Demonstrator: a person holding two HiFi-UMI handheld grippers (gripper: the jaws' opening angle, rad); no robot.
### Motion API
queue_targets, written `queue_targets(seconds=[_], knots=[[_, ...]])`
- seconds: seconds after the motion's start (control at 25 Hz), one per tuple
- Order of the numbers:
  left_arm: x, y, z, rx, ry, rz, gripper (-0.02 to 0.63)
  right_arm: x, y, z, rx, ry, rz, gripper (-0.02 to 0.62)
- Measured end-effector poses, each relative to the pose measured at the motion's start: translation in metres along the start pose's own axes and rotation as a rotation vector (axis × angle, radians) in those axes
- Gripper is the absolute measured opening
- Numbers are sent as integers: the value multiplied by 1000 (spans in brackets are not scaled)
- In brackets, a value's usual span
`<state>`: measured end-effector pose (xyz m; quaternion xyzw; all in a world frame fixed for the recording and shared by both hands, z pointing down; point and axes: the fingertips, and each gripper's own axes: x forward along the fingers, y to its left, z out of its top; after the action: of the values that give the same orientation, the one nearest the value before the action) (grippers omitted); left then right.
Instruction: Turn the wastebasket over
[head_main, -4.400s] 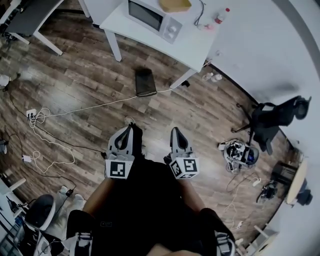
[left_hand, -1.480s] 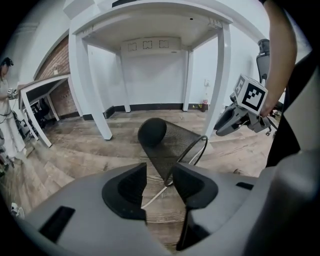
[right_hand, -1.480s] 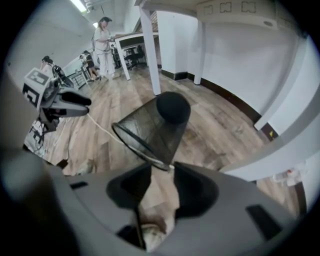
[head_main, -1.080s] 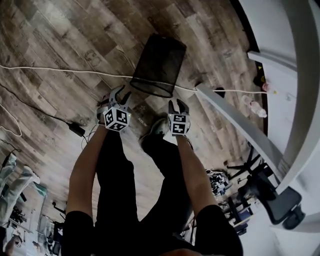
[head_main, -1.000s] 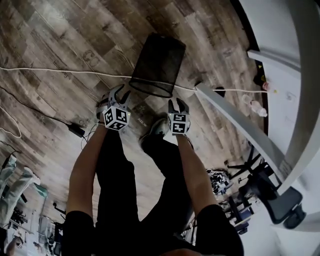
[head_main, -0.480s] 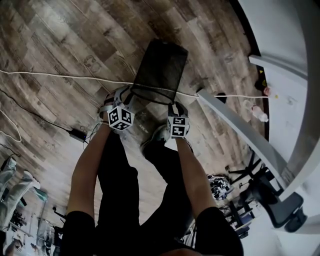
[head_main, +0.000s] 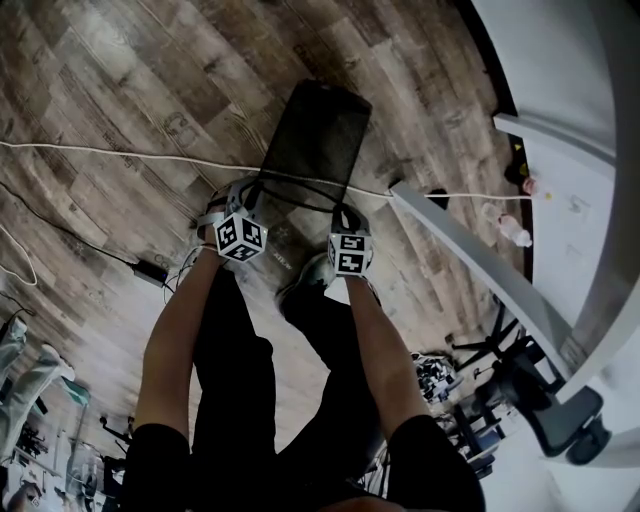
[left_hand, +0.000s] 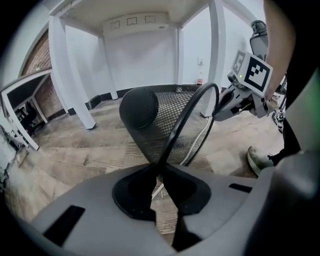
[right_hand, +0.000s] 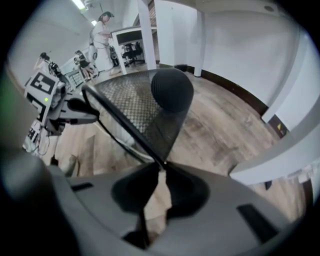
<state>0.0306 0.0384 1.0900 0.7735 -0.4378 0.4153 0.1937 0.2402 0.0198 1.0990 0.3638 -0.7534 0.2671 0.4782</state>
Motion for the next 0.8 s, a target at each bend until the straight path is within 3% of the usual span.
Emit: queue_targets(seconds=[0.36, 0.8], knots=[[-21, 7, 24, -34, -5, -6, 63, -22, -7, 20, -1, -15, -33, 57], [-88, 32, 68, -207, -17, -43, 63, -90, 2, 72, 56, -28, 9, 54]])
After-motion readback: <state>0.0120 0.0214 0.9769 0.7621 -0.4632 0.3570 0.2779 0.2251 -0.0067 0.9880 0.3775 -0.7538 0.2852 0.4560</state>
